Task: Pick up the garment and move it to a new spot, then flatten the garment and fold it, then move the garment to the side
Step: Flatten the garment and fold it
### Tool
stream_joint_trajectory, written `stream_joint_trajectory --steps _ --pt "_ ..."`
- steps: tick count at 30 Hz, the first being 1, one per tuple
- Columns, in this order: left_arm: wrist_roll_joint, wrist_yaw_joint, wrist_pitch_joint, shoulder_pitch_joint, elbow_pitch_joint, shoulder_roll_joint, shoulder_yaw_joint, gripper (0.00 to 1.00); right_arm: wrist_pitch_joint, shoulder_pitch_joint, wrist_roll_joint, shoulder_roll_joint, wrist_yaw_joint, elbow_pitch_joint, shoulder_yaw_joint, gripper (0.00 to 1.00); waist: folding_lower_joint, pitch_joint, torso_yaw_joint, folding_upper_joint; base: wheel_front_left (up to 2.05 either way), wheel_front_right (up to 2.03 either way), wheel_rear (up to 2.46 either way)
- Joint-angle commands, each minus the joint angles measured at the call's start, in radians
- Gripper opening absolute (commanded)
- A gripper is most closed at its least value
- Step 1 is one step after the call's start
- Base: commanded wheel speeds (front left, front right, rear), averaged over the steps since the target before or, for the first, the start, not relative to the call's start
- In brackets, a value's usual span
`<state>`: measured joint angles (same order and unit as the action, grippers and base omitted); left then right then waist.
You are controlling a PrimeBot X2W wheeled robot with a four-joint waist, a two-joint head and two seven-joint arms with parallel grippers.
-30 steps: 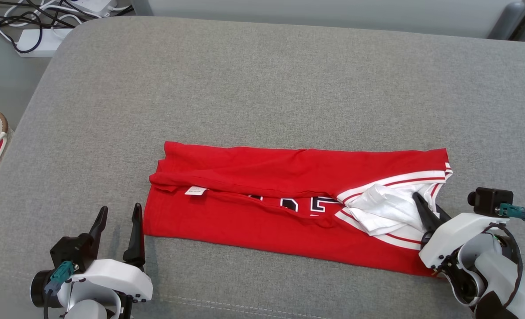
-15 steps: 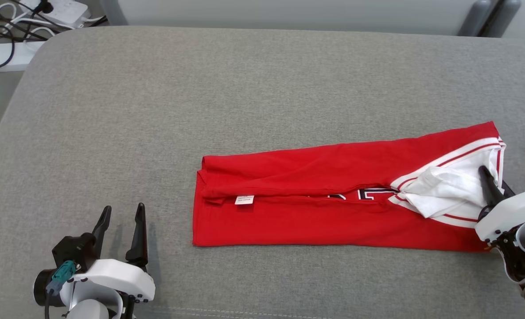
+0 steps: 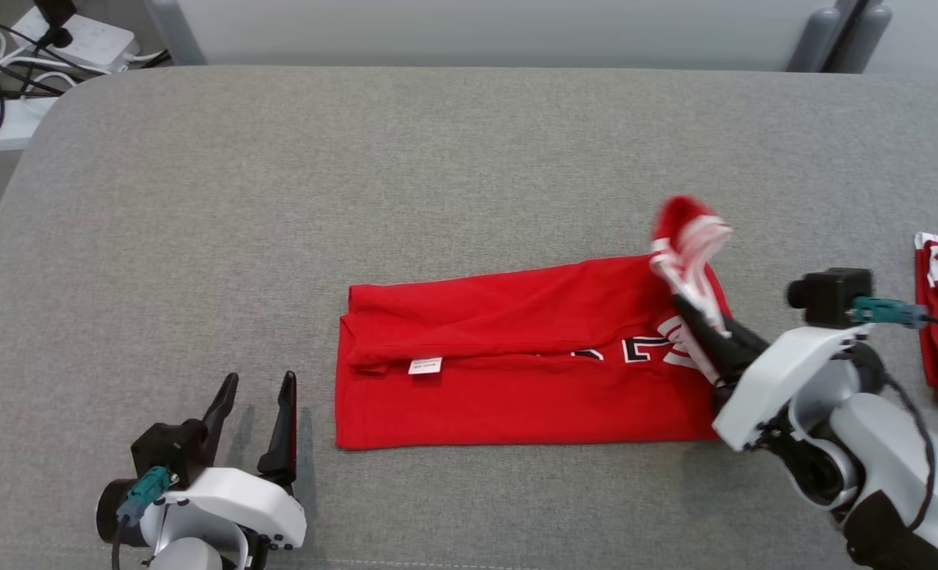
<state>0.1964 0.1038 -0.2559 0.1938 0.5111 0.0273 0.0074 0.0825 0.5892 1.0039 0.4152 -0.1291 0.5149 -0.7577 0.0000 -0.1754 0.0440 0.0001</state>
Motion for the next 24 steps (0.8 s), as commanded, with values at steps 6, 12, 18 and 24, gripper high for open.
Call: stream_joint_trajectory --steps 6,12,18,24 --pt "0.043 -0.015 -0.006 0.034 -0.017 0.023 -0.026 1.0 -0.099 0.061 0.003 -0.027 -0.002 -0.134 -0.104 0.0 0.0 0.003 0.064 -0.0001 0.0 0.0 0.0" --pt "0.08 -0.028 -0.006 0.021 -0.02 0.023 -0.087 1.0 -0.148 0.121 0.002 -0.095 -0.002 -0.118 -0.184 0.0 0.0 0.0 0.158 -0.0001 0.0 0.0 0.0" --pt "0.119 -0.044 -0.006 0.003 -0.027 0.023 -0.147 1.0 -0.146 0.164 0.002 -0.134 -0.002 -0.032 -0.231 0.0 0.0 -0.002 0.26 -0.0001 0.0 0.0 0.0" --pt "0.142 -0.054 -0.006 -0.009 -0.028 0.023 -0.176 1.0 -0.111 0.196 0.01 -0.173 -0.002 0.085 -0.245 0.75 0.0 -0.001 0.32 -0.0001 0.0 0.0 0.0"
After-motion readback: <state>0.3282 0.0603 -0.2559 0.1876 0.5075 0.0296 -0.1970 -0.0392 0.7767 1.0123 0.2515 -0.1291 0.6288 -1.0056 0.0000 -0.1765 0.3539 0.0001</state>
